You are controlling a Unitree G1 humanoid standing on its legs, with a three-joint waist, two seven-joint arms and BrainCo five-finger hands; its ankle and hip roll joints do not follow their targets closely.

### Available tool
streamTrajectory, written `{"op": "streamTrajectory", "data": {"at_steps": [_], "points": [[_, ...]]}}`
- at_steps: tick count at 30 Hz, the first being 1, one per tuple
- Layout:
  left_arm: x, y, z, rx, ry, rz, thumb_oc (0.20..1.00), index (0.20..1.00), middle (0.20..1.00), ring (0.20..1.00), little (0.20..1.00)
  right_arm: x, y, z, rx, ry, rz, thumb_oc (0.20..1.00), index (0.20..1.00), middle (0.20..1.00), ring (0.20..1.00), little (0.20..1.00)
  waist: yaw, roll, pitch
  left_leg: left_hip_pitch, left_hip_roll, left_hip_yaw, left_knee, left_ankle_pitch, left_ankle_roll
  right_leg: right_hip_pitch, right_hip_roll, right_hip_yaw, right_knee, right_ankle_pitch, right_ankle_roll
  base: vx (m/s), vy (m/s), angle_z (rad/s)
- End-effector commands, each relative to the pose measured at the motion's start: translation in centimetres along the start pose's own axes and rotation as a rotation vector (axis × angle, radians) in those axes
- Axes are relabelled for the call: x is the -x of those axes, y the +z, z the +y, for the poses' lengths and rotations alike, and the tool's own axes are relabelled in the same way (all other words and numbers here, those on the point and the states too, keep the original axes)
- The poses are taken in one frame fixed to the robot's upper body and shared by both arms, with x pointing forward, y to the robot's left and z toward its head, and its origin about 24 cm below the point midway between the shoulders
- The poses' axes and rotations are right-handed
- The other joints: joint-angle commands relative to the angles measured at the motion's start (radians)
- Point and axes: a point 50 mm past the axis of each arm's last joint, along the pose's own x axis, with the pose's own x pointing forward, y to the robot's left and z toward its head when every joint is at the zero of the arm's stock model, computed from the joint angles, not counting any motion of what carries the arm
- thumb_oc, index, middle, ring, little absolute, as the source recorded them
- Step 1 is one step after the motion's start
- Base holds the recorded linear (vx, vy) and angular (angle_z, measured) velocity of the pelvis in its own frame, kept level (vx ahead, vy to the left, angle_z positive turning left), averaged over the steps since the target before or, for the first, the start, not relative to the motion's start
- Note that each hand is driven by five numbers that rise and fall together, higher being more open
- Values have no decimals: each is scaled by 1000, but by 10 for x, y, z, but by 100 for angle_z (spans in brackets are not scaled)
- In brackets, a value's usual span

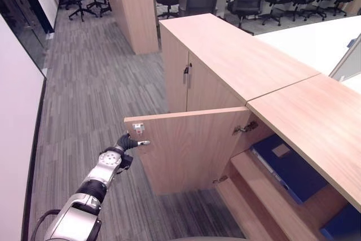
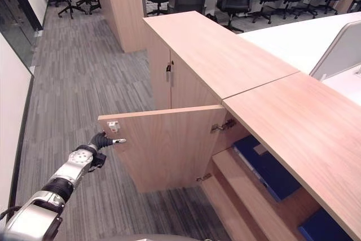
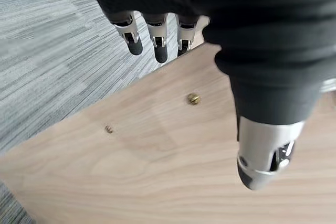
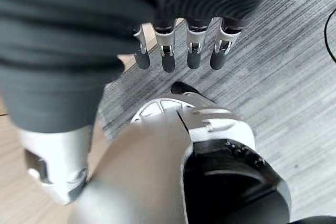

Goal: Put the empty folder in the office cabinet

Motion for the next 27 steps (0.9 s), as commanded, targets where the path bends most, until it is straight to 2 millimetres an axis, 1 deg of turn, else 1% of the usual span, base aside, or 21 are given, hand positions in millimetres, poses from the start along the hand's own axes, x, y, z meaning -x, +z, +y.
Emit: {"op": "streamTrajectory", "data": {"at_steps": [1, 2, 3, 4, 6, 7, 8, 11, 12, 13, 14, 16, 17, 18, 20, 21, 24, 27], "points": [[-7, 71, -69, -1, -252, -291, 1000, 1000, 1000, 1000, 1000, -5, 4, 16, -7, 23, 11, 1000, 1000, 1000, 1000, 1000, -65, -23, -20, -61, -5, -6, -51, 72, -19, 106, 3, 35, -220, 98, 109, 0, 0, 0], [-5, 75, -75, 9, -277, -310, 1000, 1000, 1000, 1000, 1000, -5, 5, 18, -7, 26, 10, 1000, 1000, 1000, 1000, 1000, -64, -25, -18, -62, -6, -7, -51, 72, -19, 106, 3, 33, -221, 99, 110, 0, 0, 0], [-5, 75, -75, 9, -277, -310, 1000, 1000, 1000, 1000, 1000, -5, 5, 18, -7, 26, 10, 1000, 1000, 1000, 1000, 1000, -64, -25, -18, -62, -6, -8, -51, 72, -19, 106, 3, 33, -221, 99, 110, 0, 0, 0], [-1, 81, -82, 18, -312, -343, 1000, 1000, 1000, 1000, 1000, -6, 6, 20, -11, 27, 6, 1000, 1000, 1000, 1000, 1000, -63, -26, -17, -64, -7, -10, -51, 72, -17, 106, 1, 30, -222, 101, 112, 0, 0, 0], [16, 104, -103, 22, -443, -476, 1000, 1000, 1000, 1000, 1000, -7, 10, 26, -25, 39, -8, 1000, 1000, 1000, 1000, 1000, -55, -27, -11, -69, -12, -21, -53, 72, -14, 108, -2, 20, -218, 102, 115, -21, 37, 6], [21, 109, -108, 24, -478, -503, 1000, 1000, 1000, 1000, 1000, -8, 11, 29, -31, 42, -12, 1000, 1000, 1000, 1000, 1000, -52, -28, -10, -70, -13, -24, -54, 72, -13, 109, -3, 17, -217, 101, 115, -27, 37, 15], [33, 121, -115, 26, -558, -574, 1000, 1000, 1000, 1000, 1000, -8, 15, 31, -39, 47, -23, 1000, 1000, 1000, 1000, 1000, -47, -28, -7, -71, -15, -30, -54, 71, -12, 112, -5, 13, -215, 101, 116, -30, 34, 24], [59, 136, -125, 102, -728, -670, 1000, 1000, 1000, 1000, 1000, -9, 19, 33, -40, 52, -32, 1000, 1000, 1000, 1000, 1000, -37, -22, -3, -70, -20, -37, -57, 71, -10, 114, -10, 4, -210, 102, 120, -14, 40, 17], [60, 136, -124, 104, -731, -668, 1000, 1000, 1000, 1000, 1000, -9, 18, 34, -40, 53, -31, 1000, 1000, 1000, 1000, 1000, -37, -23, -3, -69, -20, -37, -58, 71, -9, 115, -10, 4, -210, 102, 121, -4, 35, 18], [67, 138, -126, 142, -785, -684, 1000, 1000, 1000, 1000, 1000, -9, 18, 34, -39, 56, -29, 1000, 1000, 1000, 1000, 1000, -35, -22, -2, -68, -22, -39, -59, 71, -8, 117, -12, 1, -208, 103, 121, -12, 79, 23], [87, 143, -142, 326, -999, -681, 1000, 1000, 1000, 1000, 1000, -10, 18, 38, -14, 70, -21, 1000, 1000, 1000, 1000, 1000, -40, -16, -1, -62, -29, -41, -64, 71, -6, 121, -19, -1, -202, 105, 125, -11, 80, 18], [88, 143, -142, 330, -1002, -679, 1000, 1000, 1000, 1000, 1000, -9, 18, 37, -15, 69, -21, 1000, 1000, 1000, 1000, 1000, -39, -16, -1, -61, -29, -42, -65, 71, -6, 121, -19, -1, -202, 105, 126, -7, 57, 6], [100, 150, -156, 454, -1151, -667, 1000, 1000, 1000, 1000, 1000, -9, 17, 37, 5, 76, -18, 1000, 1000, 1000, 1000, 1000, -50, -12, 0, -54, -34, -41, -69, 70, -3, 122, -25, -1, -192, 106, 128, -10, 75, 1], [107, 154, -162, 489, -1218, -666, 1000, 1000, 1000, 1000, 1000, -9, 16, 36, 16, 72, -18, 1000, 1000, 1000, 1000, 1000, -54, -10, 0, -51, -37, -43, -71, 69, 0, 122, -28, -1, -188, 106, 130, -14, 90, 0], [116, 157, -168, 537, -1274, -661, 1000, 1000, 1000, 1000, 1000, -9, 15, 33, 35, 57, -12, 1000, 1000, 1000, 1000, 1000, -59, -7, 4, -46, -43, -48, -73, 67, 4, 122, -34, 0, -179, 107, 133, -14, 76, 1], [122, 157, -174, 564, -1329, -640, 1000, 1000, 1000, 1000, 1000, -9, 13, 32, 56, 51, -3, 1000, 1000, 1000, 1000, 1000, -66, -4, 5, -41, -49, -51, -76, 64, 8, 122, -40, 1, -174, 110, 136, -10, 73, 5], [124, 157, -177, 575, -1354, -625, 1000, 1000, 1000, 1000, 1000, -8, 11, 31, 68, 42, 8, 1000, 1000, 1000, 1000, 1000, -75, -1, 8, -36, -55, -51, -78, 61, 12, 121, -48, 4, -166, 113, 141, -8, 75, 11], [126, 158, -179, 554, -1361, -623, 1000, 1000, 1000, 1000, 1000, -8, -1, 28, 80, 38, 49, 1000, 1000, 1000, 1000, 1000, -87, 0, 15, -24, -67, -52, -85, 55, 20, 115, -64, 9, -148, 117, 149, -2, 96, 0]]}}
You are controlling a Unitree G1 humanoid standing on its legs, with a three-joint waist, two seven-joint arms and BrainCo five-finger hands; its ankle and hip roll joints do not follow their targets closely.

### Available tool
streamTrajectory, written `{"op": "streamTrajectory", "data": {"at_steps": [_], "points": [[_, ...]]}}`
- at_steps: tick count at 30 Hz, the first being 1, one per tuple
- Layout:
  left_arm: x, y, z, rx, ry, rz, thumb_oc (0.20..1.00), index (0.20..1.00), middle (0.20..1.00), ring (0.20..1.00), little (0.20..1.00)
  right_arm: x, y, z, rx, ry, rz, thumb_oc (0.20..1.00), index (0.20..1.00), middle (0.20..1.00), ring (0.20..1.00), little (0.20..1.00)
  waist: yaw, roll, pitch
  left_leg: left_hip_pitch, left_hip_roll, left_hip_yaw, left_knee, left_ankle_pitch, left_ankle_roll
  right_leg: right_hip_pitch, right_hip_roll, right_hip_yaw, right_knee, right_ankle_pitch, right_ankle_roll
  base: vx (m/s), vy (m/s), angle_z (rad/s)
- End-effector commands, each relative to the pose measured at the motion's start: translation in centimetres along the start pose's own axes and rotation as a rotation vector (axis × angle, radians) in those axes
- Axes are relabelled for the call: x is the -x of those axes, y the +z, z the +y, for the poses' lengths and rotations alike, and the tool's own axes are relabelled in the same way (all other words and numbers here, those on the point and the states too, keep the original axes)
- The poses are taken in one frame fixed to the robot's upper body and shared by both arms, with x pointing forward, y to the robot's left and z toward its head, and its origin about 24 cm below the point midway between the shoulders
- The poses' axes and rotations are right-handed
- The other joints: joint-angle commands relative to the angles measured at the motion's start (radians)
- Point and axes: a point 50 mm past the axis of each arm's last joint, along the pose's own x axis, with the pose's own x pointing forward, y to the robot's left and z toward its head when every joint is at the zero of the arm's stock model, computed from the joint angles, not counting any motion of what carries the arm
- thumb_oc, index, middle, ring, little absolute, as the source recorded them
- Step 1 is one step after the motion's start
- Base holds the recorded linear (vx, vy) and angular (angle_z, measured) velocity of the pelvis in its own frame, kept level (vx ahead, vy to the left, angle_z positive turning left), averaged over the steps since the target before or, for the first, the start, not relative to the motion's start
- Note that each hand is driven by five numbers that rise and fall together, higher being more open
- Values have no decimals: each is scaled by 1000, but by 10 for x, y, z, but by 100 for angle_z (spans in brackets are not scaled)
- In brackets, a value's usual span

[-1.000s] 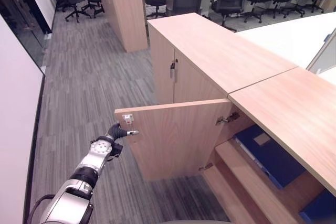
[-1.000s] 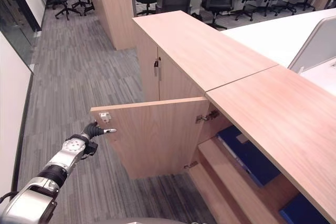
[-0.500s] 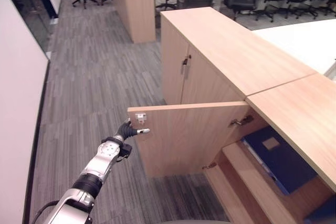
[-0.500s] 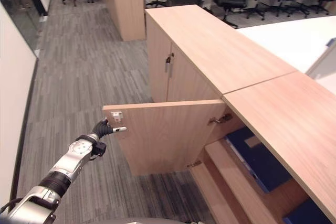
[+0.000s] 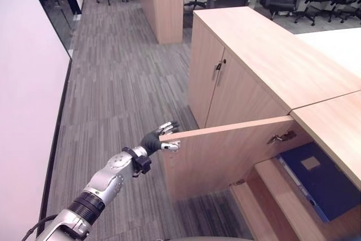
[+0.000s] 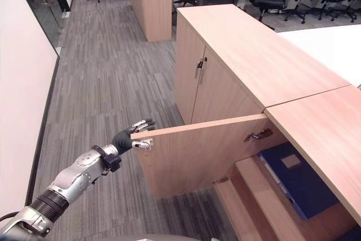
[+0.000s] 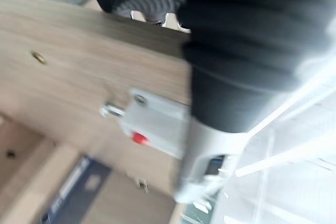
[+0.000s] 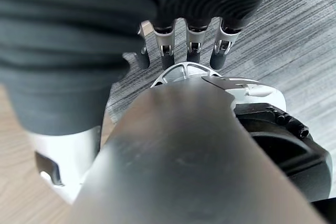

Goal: Put the empty folder in the office cabinet

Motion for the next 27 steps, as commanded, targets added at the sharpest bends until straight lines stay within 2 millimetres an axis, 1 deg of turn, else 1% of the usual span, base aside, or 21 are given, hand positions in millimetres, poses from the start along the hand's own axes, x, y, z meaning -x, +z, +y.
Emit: {"op": "streamTrajectory", "data": {"at_steps": [1, 5, 6, 8, 10, 13, 14, 15, 16, 17, 18, 19, 20, 21, 23, 25, 26, 27], "points": [[-43, 37, -155, 151, -732, -194, 1000, 1000, 1000, 1000, 1000, -2, -13, 13, 57, 44, 84, 1000, 1000, 1000, 1000, 1000, -147, 12, -32, -54, 39, -10, -51, 82, -32, 41, 18, 49, -68, 31, 64, -6, 111, -5], [-46, 35, -155, 141, -726, -177, 1000, 1000, 1000, 1000, 1000, 2, -43, 6, 20, 25, 179, 1000, 1000, 1000, 1000, 1000, -175, 14, -13, -41, 26, -5, -66, 78, -23, 27, -8, 61, -44, 41, 74, -11, 103, -2], [-46, 34, -155, 141, -726, -177, 1000, 1000, 1000, 1000, 1000, 2, -43, 6, 20, 25, 180, 1000, 1000, 1000, 1000, 1000, -175, 13, -13, -40, 25, -5, -66, 78, -22, 26, -9, 62, -43, 41, 75, -25, 99, 1], [-46, 35, -148, 133, -689, -179, 1000, 1000, 1000, 1000, 1000, 5, -58, 1, 19, 24, 205, 1000, 1000, 1000, 1000, 1000, -197, 6, 2, -40, 18, -2, -70, 71, -17, 14, -30, 73, -28, 57, 85, -35, 100, 2], [-46, 34, -147, 118, -694, -164, 1000, 1000, 1000, 1000, 1000, 7, -62, -2, -1, 24, 221, 1000, 1000, 1000, 1000, 1000, -208, 4, 9, -39, 13, 4, -72, 64, -12, -1, -46, 79, -12, 69, 94, -33, 92, -5], [-47, 31, -150, 113, -701, -154, 1000, 1000, 1000, 1000, 1000, 7, -63, 0, 6, 33, 237, 1000, 1000, 1000, 1000, 1000, -219, 1, 26, -39, 10, 24, -72, 56, -3, -28, -77, 84, 21, 95, 107, -49, 79, -21], [-47, 31, -152, 105, -712, -145, 1000, 1000, 1000, 1000, 1000, 7, -65, 1, 20, 45, 247, 1000, 1000, 1000, 1000, 1000, -225, 1, 35, -38, 11, 35, -72, 55, -1, -38, -91, 80, 37, 114, 114, -110, 92, -34], [-47, 32, -155, 91, -719, -141, 1000, 1000, 1000, 1000, 1000, 7, -70, 5, 57, 72, 275, 1000, 1000, 1000, 1000, 1000, -225, 7, 53, -40, 23, 67, -72, 58, 1, -51, -119, 33, 79, 125, 119, -95, 72, -39], [-47, 32, -154, 91, -719, -141, 1000, 1000, 1000, 1000, 1000, 7, -70, 5, 58, 72, 275, 1000, 1000, 1000, 1000, 1000, -225, 6, 53, -40, 22, 67, -72, 58, 1, -52, -121, 34, 83, 123, 119, -105, 79, -48], [-47, 33, -155, 84, -722, -139, 1000, 1000, 1000, 1000, 1000, 9, -79, 6, 87, 91, 314, 1000, 1000, 1000, 1000, 1000, -222, 11, 62, -41, 31, 88, -72, 62, 3, -46, -137, -6, 125, 110, 114, -51, 62, -43], [-47, 35, -157, 81, -727, -144, 1000, 1000, 1000, 1000, 1000, 12, -92, 7, 114, 109, 361, 1000, 1000, 1000, 1000, 1000, -220, 16, 67, -42, 41, 107, -72, 66, 5, -37, -146, -44, 167, 97, 104, -47, 74, -50], [-45, 37, -158, 92, -728, -148, 1000, 1000, 1000, 1000, 1000, 21, -121, 6, 178, 138, 466, 1000, 1000, 1000, 1000, 1000, -222, 17, 71, -40, 55, 139, -72, 71, 6, -19, -160, -96, 259, 57, 93, -11, 39, -47], [-45, 36, -157, 94, -727, -147, 1000, 1000, 1000, 1000, 1000, 22, -122, 5, 179, 139, 468, 1000, 1000, 1000, 1000, 1000, -222, 15, 70, -39, 54, 139, -72, 71, 6, -20, -163, -95, 265, 52, 93, -8, -7, -51], [-44, 39, -157, 96, -728, -156, 1000, 1000, 1000, 1000, 1000, 25, -132, 6, 207, 149, 506, 1000, 1000, 1000, 1000, 1000, -221, 16, 68, -43, 62, 163, -72, 76, 6, -5, -164, -124, 278, 41, 89, -25, -33, -63], [-41, 40, -156, 107, -722, -161, 1000, 1000, 1000, 1000, 1000, 32, -152, 8, 276, 179, 568, 1000, 1000, 1000, 1000, 1000, -218, 12, 57, -46, 75, 206, -72, 77, 3, 21, -164, -149, 288, 21, 88, -51, -50, -63], [-40, 40, -154, 118, -704, -163, 1000, 1000, 1000, 1000, 1000, 34, -159, 13, 330, 210, 586, 1000, 1000, 1000, 1000, 1000, -216, 11, 47, -54, 84, 239, -70, 82, 5, 36, -151, -156, 277, 11, 85, -72, -92, -75], [-40, 40, -152, 127, -683, -163, 1000, 1000, 1000, 1000, 1000, 33, -161, 18, 372, 225, 583, 1000, 1000, 1000, 1000, 1000, -212, 2, 34, -66, 97, 279, -67, 95, 1, 49, -113, -137, 233, -16, 71, -61, -119, -126], [-40, 40, -152, 127, -682, -162, 1000, 1000, 1000, 1000, 1000, 33, -161, 18, 373, 226, 584, 1000, 1000, 1000, 1000, 1000, -209, 2, 33, -66, 100, 284, -67, 97, -1, 48, -108, -133, 227, -15, 69, -110, -199, -151]]}}
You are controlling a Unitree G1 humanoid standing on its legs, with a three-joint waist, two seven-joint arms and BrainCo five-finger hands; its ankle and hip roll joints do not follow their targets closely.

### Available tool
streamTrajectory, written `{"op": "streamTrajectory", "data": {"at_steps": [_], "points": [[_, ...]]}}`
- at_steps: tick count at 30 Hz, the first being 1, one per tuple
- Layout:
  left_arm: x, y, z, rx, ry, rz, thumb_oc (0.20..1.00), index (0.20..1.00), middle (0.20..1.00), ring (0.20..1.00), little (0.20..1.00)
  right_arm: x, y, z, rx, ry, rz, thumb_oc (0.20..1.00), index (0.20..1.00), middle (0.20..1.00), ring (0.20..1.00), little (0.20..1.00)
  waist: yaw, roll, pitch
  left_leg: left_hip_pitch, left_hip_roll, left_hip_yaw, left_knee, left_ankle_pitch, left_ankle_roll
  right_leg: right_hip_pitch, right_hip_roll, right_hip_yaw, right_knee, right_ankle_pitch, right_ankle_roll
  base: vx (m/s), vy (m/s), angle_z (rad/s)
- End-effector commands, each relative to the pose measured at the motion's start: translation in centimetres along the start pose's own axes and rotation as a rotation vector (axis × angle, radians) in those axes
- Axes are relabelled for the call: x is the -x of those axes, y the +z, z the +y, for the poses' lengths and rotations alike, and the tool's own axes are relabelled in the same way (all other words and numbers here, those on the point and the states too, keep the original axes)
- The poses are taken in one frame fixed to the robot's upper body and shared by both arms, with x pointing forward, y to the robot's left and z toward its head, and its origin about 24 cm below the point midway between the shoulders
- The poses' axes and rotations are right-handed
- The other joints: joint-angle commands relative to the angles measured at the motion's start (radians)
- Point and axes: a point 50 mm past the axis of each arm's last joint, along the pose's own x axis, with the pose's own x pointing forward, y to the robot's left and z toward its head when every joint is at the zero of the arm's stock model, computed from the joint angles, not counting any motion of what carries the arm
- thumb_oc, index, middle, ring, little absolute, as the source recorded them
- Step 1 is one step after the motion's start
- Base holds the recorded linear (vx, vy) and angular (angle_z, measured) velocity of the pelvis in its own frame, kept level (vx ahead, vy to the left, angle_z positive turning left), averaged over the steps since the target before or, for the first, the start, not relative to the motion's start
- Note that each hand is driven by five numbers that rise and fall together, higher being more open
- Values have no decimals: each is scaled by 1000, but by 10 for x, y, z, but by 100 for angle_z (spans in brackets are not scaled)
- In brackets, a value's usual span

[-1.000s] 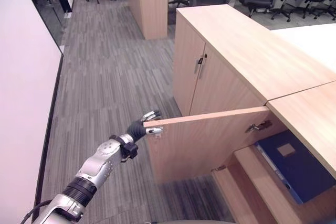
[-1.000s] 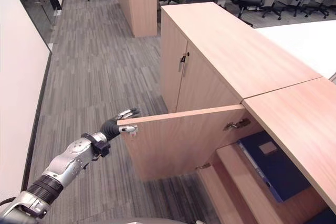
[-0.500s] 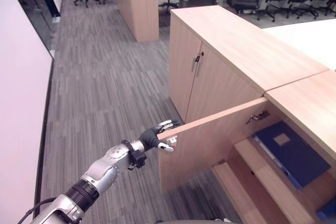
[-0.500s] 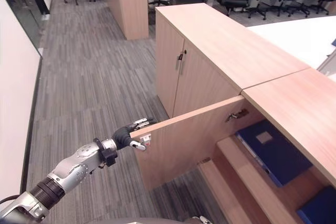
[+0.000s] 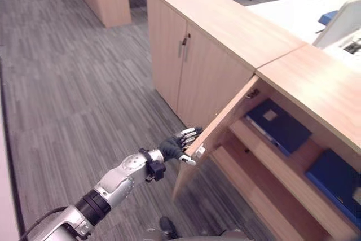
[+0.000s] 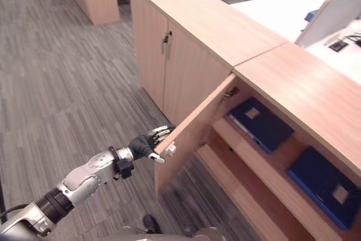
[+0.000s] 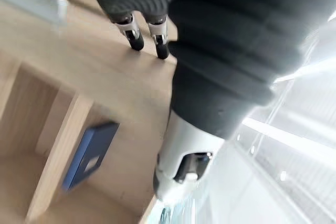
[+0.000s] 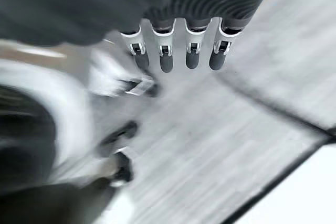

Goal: Put the empty folder in the office cabinet

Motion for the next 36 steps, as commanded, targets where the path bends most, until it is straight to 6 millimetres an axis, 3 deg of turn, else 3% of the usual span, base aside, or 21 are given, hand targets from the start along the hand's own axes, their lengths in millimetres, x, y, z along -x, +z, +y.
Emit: {"op": "streamTrajectory", "data": {"at_steps": [1, 5, 13, 14, 18, 21, 22, 23, 24, 25, 26, 27, 29, 32, 33, 36], "points": [[-48, 35, -91, 112, -450, -185, 1000, 1000, 1000, 1000, 1000, -7, -72, 49, 144, 146, 273, 1000, 1000, 1000, 1000, 1000, -120, 15, -52, 41, 75, -36, -132, 150, -107, 72, 122, 46, -280, 80, -7, -114, -197, -169], [-50, 32, -87, 121, -417, -185, 1000, 1000, 1000, 1000, 1000, -9, -67, 53, 196, 138, 256, 1000, 1000, 1000, 1000, 1000, -105, 2, -64, 9, 140, 18, -123, 207, -152, 69, 243, 106, -461, 60, -41, -81, -274, -159], [-50, 26, -79, 119, -366, -187, 1000, 1000, 1000, 1000, 1000, -11, -57, 51, 153, 109, 217, 1000, 1000, 1000, 1000, 1000, -138, 0, -55, 27, 239, 78, -102, 249, -202, 73, 361, 177, -551, 33, -86, -18, -235, -79], [-51, 22, -79, 129, -361, -178, 1000, 1000, 1000, 1000, 1000, -11, -54, 49, 138, 101, 208, 1000, 1000, 1000, 1000, 1000, -145, -2, -54, 33, 267, 93, -85, 256, -215, 76, 385, 200, -564, 24, -100, -3, -287, -4], [-52, 17, -77, 139, -342, -162, 1000, 1000, 1000, 1000, 1000, -10, -50, 46, 128, 88, 200, 1000, 1000, 1000, 1000, 1000, -149, -4, -51, 35, 299, 105, -48, 250, -225, 82, 404, 223, -569, 9, -116, -5, -171, -8], [-50, 13, -65, 143, -262, -172, 1000, 1000, 1000, 1000, 1000, -11, -32, 38, 101, 52, 148, 1000, 1000, 1000, 1000, 1000, -143, -7, -40, 32, 349, 108, 52, 226, -240, 88, 427, 278, -571, -23, -142, 1, -171, -32], [-48, 16, -61, 134, -251, -184, 1000, 1000, 1000, 1000, 1000, -9, -18, 29, 93, 19, 100, 1000, 1000, 1000, 1000, 1000, -127, -17, -35, 14, 368, 58, 137, 222, -259, 89, 431, 314, -576, -35, -153, 20, -133, -46], [-48, 16, -61, 133, -251, -185, 1000, 1000, 1000, 1000, 1000, -9, -18, 29, 92, 19, 98, 1000, 1000, 1000, 1000, 1000, -125, -16, -32, 12, 376, 57, 150, 218, -263, 89, 435, 316, -577, -37, -155, 4, -99, -64], [-45, 19, -58, 130, -241, -198, 1000, 1000, 1000, 1000, 1000, -8, -6, 22, 87, -6, 62, 1000, 1000, 1000, 1000, 1000, -112, -17, -29, 3, 375, 15, 188, 212, -266, 89, 437, 339, -581, -39, -156, -41, -3, -83], [-40, 21, -53, 119, -224, -214, 1000, 1000, 1000, 1000, 1000, -6, 15, 15, 71, -21, 1, 1000, 1000, 1000, 1000, 1000, -74, -13, -26, -25, 350, -94, 238, 187, -259, 88, 437, 381, -588, -38, -156, -47, 12, -95], [-40, 21, -53, 118, -224, -214, 1000, 1000, 1000, 1000, 1000, -6, 15, 15, 71, -21, 0, 1000, 1000, 1000, 1000, 1000, -74, -13, -26, -27, 351, -93, 240, 185, -257, 87, 437, 380, -588, -37, -156, -82, 141, -120], [-38, 18, -55, 118, -250, -198, 1000, 1000, 1000, 1000, 1000, -3, 33, 11, 1, -22, -64, 1000, 1000, 1000, 1000, 1000, -59, -1, -31, -32, 290, -192, 209, 124, -228, 74, 425, 416, -576, -28, -146, -55, 164, -122], [-37, 17, -56, 113, -264, -191, 1000, 1000, 1000, 1000, 1000, -3, 35, 11, -25, -15, -68, 1000, 1000, 1000, 1000, 1000, -63, 4, -37, -12, 267, -194, 174, 101, -213, 65, 416, 426, -567, -23, -137, -22, 141, -88], [-35, 12, -60, 40, -354, -125, 1000, 1000, 1000, 1000, 1000, 0, 30, 1, -104, -36, -60, 1000, 1000, 1000, 1000, 1000, -104, 21, -70, 45, 216, -151, 102, 81, -199, 45, 401, 441, -559, 1, -113, -18, 163, -35], [-29, 11, -53, -4, -335, -110, 1000, 1000, 1000, 1000, 1000, 3, 26, -6, -153, -53, -69, 1000, 1000, 1000, 1000, 1000, -128, 40, -85, 70, 184, -136, 55, 81, -195, 29, 392, 454, -560, 24, -100, -55, 183, -18], [-18, 0, -43, -23, -293, -73, 1000, 1000, 1000, 1000, 1000, 4, 25, -11, -215, -66, -81, 1000, 1000, 1000, 1000, 1000, -138, 62, -94, 94, 149, -131, -3, 84, -185, 13, 381, 464, -561, 48, -84, -53, 181, -41]]}}
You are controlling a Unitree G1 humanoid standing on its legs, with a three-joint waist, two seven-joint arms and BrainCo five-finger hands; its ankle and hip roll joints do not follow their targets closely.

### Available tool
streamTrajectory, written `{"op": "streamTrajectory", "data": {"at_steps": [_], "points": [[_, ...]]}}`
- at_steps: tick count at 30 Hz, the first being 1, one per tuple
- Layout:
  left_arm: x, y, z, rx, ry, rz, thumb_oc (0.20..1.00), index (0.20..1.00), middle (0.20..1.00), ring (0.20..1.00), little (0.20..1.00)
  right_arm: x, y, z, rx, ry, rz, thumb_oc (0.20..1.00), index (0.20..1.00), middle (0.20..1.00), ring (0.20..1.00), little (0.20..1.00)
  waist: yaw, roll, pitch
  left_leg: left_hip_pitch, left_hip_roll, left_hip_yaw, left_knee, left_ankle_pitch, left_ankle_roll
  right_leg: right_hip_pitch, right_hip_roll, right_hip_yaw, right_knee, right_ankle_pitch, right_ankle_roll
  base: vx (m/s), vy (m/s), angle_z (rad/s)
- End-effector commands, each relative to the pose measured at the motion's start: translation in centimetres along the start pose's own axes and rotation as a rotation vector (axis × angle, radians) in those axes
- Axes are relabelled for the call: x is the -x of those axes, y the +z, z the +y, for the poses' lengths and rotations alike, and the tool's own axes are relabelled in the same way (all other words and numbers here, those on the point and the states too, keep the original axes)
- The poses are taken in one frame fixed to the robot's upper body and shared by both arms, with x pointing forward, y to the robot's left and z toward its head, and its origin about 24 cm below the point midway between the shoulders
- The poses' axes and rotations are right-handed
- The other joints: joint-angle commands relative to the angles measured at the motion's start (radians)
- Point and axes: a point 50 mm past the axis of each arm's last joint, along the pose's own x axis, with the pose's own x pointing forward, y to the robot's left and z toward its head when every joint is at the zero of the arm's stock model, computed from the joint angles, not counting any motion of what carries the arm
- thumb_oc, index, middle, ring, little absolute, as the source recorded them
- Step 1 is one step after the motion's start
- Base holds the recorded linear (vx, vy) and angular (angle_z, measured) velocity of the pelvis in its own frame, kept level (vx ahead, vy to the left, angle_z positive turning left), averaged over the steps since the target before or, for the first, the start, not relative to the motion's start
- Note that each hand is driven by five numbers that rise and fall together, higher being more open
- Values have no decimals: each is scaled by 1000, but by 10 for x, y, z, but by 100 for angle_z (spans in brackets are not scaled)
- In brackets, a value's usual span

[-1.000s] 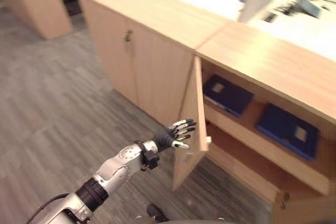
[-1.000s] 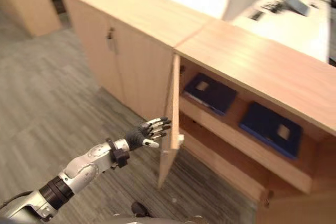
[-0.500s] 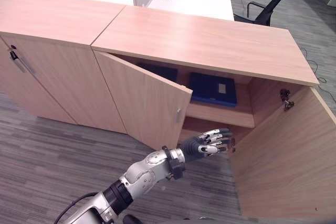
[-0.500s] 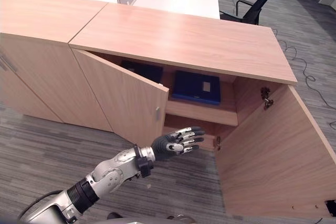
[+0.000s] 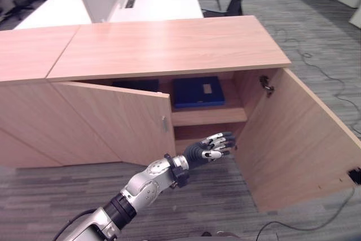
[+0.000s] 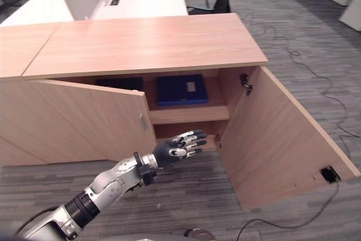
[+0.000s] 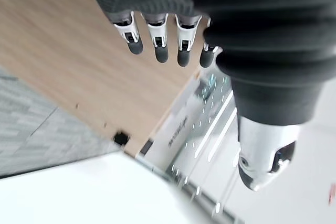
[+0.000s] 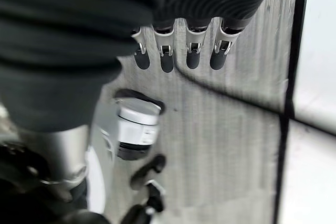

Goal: Put the empty folder in the office cabinet

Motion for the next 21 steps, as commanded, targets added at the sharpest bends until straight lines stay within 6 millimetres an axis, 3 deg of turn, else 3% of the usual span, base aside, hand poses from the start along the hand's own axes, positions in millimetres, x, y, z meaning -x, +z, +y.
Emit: {"op": "streamTrajectory", "data": {"at_steps": [1, 3, 6, 12, 13, 16, 17, 19, 21], "points": [[29, -11, 6, -88, 41, 28, 1000, 1000, 1000, 1000, 1000, 1, -22, -2, -144, -16, 48, 1000, 1000, 1000, 1000, 1000, -10, 35, -74, -19, -61, -20, 31, -68, 29, 1, -57, -32, -114, 67, 123, -53, 164, -44], [37, -18, 12, -92, 81, 60, 1000, 1000, 1000, 1000, 1000, 2, -25, -4, -171, -25, 51, 1000, 1000, 1000, 1000, 1000, -15, 40, -75, -14, -70, -22, 16, -65, 32, -4, -64, -32, -114, 76, 127, -56, 137, -11], [67, -49, 29, -109, 175, 220, 1000, 1000, 1000, 1000, 1000, 5, -31, -11, -244, -41, 57, 1000, 1000, 1000, 1000, 1000, -30, 54, -80, -9, -100, -36, -21, -62, 45, -23, -86, -36, -111, 100, 143, -49, 109, 1], [94, -80, 41, -119, 278, 368, 1000, 1000, 1000, 1000, 1000, 8, -35, -19, -306, -76, 61, 1000, 1000, 1000, 1000, 1000, -38, 57, -89, -10, -120, -52, -38, -61, 55, -33, -106, -44, -106, 115, 154, -27, 57, 2], [110, -93, 50, -163, 349, 459, 1000, 1000, 1000, 1000, 1000, 12, -31, -32, -335, -121, 35, 1000, 1000, 1000, 1000, 1000, -41, 57, -90, -12, -126, -61, -44, -62, 60, -40, -113, -43, -104, 118, 157, -56, 68, -3], [133, -110, 60, -236, 437, 597, 1000, 1000, 1000, 1000, 1000, 26, -31, -63, -384, -217, 5, 1000, 1000, 1000, 1000, 1000, -45, 55, -93, -13, -133, -68, -50, -64, 65, -43, -120, -45, -101, 117, 159, -40, 42, -2], [157, -131, 69, -283, 554, 738, 1000, 1000, 1000, 1000, 1000, 47, -16, -103, -451, -325, -93, 1000, 1000, 1000, 1000, 1000, -47, 46, -101, -17, -137, -76, -53, -64, 67, -47, -126, -50, -101, 118, 161, -34, 24, 2], [172, -152, 72, -286, 635, 859, 1000, 1000, 1000, 1000, 1000, 66, 9, -132, -498, -398, -217, 1000, 1000, 1000, 1000, 1000, -47, 39, -110, -20, -139, -84, -53, -61, 68, -47, -127, -51, -103, 118, 161, -12, 5, 10], [174, -169, 70, -277, 687, 924, 1000, 1000, 1000, 1000, 1000, 89, 34, -158, -506, -475, -331, 1000, 1000, 1000, 1000, 1000, -47, 40, -112, -23, -140, -90, -52, -61, 67, -48, -129, -54, -102, 117, 161, -13, -8, 7]]}}
